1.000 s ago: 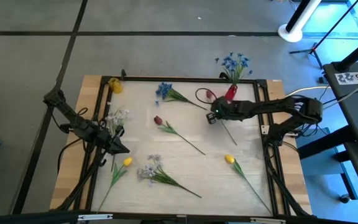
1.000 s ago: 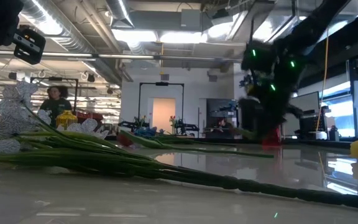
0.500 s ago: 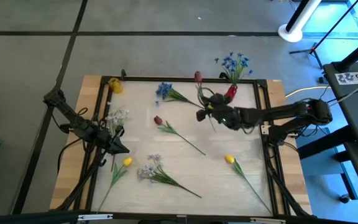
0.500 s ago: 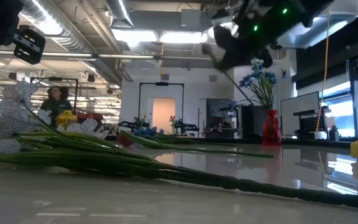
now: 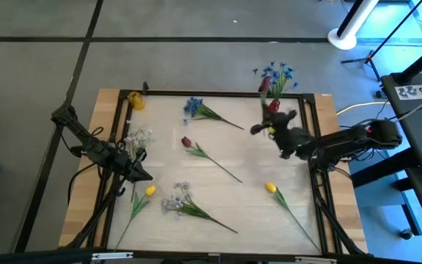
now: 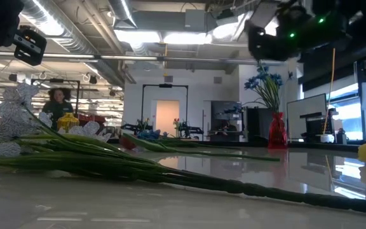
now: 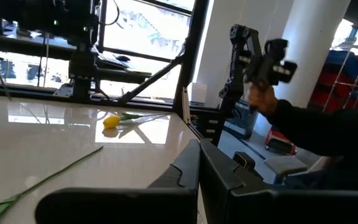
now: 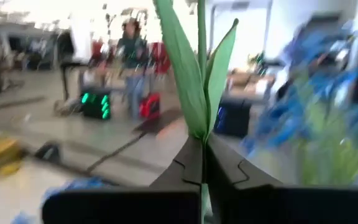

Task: Sort flowers into vase by color
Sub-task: Put the right red flower into the red vase

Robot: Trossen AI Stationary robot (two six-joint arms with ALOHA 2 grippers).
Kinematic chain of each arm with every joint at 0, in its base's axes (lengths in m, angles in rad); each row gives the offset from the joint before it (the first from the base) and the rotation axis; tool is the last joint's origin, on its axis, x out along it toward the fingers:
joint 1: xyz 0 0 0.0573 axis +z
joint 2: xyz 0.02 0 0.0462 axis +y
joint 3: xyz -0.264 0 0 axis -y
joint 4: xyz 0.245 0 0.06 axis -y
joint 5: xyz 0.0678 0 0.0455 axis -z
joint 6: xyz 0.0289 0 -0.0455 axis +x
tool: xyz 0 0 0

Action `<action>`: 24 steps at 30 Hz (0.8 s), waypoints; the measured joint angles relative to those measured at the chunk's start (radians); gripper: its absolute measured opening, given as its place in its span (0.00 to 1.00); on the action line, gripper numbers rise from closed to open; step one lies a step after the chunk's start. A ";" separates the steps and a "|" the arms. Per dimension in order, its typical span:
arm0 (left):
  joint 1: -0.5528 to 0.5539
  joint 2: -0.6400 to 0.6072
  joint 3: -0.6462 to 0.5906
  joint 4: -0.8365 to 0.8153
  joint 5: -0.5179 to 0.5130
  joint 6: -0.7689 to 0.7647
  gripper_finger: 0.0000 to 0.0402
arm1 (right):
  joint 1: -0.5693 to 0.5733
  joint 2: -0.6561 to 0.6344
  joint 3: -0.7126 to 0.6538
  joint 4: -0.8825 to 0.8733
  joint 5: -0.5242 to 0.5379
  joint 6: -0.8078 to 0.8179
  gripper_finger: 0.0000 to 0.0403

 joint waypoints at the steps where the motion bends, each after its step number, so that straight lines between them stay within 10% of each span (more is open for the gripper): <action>1: 0.000 0.000 0.000 0.001 0.000 0.000 0.00 | -0.008 -0.006 -0.015 0.100 -0.012 -0.086 0.01; 7: 0.000 0.000 0.000 0.001 0.000 0.000 0.00 | -0.090 -0.017 -0.030 0.418 -0.182 -0.449 0.01; 24: 0.000 0.000 0.000 0.001 0.000 0.000 0.00 | -0.501 -0.010 -0.027 0.251 -0.434 -0.138 0.03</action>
